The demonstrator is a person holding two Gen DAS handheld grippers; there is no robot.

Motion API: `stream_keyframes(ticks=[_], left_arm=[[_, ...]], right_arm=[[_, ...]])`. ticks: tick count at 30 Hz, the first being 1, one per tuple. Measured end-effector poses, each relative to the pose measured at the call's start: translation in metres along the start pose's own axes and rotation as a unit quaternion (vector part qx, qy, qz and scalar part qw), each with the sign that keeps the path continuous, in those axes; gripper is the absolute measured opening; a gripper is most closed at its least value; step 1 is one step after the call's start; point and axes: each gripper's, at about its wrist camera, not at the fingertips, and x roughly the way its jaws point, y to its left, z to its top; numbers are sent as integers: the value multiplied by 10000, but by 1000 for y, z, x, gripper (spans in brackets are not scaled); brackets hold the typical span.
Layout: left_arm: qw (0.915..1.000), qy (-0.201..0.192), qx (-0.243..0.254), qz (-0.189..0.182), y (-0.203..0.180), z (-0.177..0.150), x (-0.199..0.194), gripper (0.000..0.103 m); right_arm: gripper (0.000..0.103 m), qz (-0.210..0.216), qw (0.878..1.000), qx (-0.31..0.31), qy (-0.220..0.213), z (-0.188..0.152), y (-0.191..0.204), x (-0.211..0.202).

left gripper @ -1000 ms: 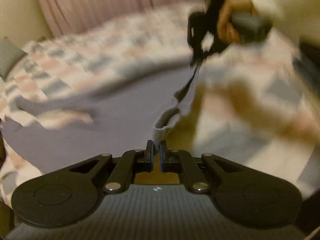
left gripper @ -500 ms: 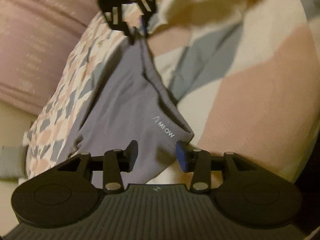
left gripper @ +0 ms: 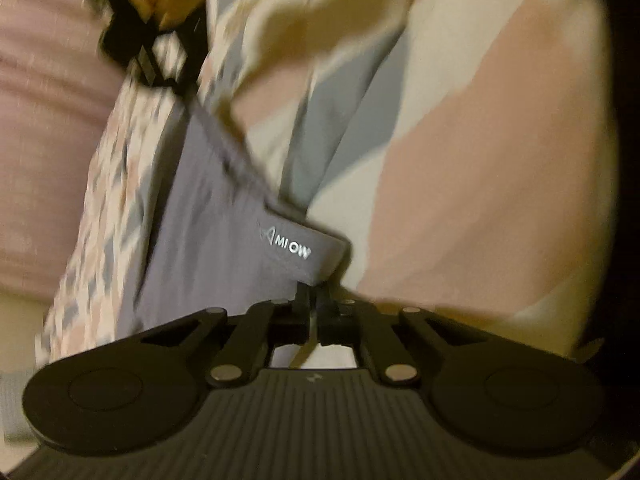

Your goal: Fold clothes

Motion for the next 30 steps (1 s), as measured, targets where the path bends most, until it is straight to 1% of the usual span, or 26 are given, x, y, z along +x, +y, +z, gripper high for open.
stream_keyframes(ticks=[2,4,6,7,8,10,11,12,13,14,15,17,18,19,20,21,22,24,25,26,27,28,29,30], left_arm=[[9995,-302,71,-62,0,10,-18,0],[9969,-722,11,-297,-3,26,-41,0],[9925,-1136,77,-449,-13,48,-60,0],[9916,-1219,46,-441,-14,54,-63,0],[9928,-1148,-71,-329,-13,58,-61,0],[9965,-712,-429,-9,-2,54,-52,1],[9972,-544,-496,120,3,47,-48,5],[9974,-380,-554,248,9,39,-45,7],[9978,-258,-472,389,11,31,-42,11],[9983,-140,-286,486,10,21,-36,24],[9983,-21,-93,578,9,12,-31,28],[9974,139,154,686,7,0,-17,32],[9973,208,233,662,8,-5,-7,33],[9973,248,319,609,7,-7,2,40],[9970,250,469,559,5,-11,11,40],[9964,208,622,536,2,-13,18,39],[9955,163,774,514,0,-15,25,40],[9933,57,1020,537,-2,-18,38,42],[9921,-4,1109,586,-3,-18,42,47],[9919,-63,1120,601,-1,-17,46,49],[9917,-121,1125,613,1,-16,50,49],[9915,-180,1129,625,3,-15,54,46],[9920,-238,1103,572,6,-14,57,34],[9932,-253,1053,430,10,-12,59,25]], right_arm=[[5,52,10000,-38,-29,-4,2,-16],[4,52,9999,-63,-62,-9,1,-33],[4,-69,9999,-118,-104,-15,-2,-49],[4,-139,9997,-155,-143,-18,-3,-55],[4,-210,9995,-140,-165,-21,-6,-61],[4,-256,9994,-26,-213,-23,-15,-68],[4,-258,9994,11,-230,-24,-18,-69],[4,-264,9994,-30,-232,-24,-18,-67],[5,-279,9993,-79,-231,-24,-17,-64],[5,-316,9992,-137,-225,-25,-14,-59],[5,-363,9990,-179,-213,-25,-12,-53],[6,-430,9986,-198,-225,-26,-8,-42],[9,-454,9986,-160,-225,-25,-9,-37],[12,-481,9985,-92,-229,-25,-11,-32],[15,-507,9984,-22,-242,-24,-14,-30],[20,-532,9983,48,-253,-23,-17,-27],[24,-558,9980,118,-263,-23,-20,-24],[24,-557,9978,215,-275,-23,-26,-19],[25,-555,9978,236,-275,-24,-28,-17],[26,-556,9978,255,-271,-24,-30,-15],[30,-563,9977,272,-257,-25,-32,-12],[32,-567,9977,292,-248,-27,-33,-9],[32,-576,9975,312,-251,-28,-35,-7],[32,-585,9975,321,-250,-29,-36,-5]])
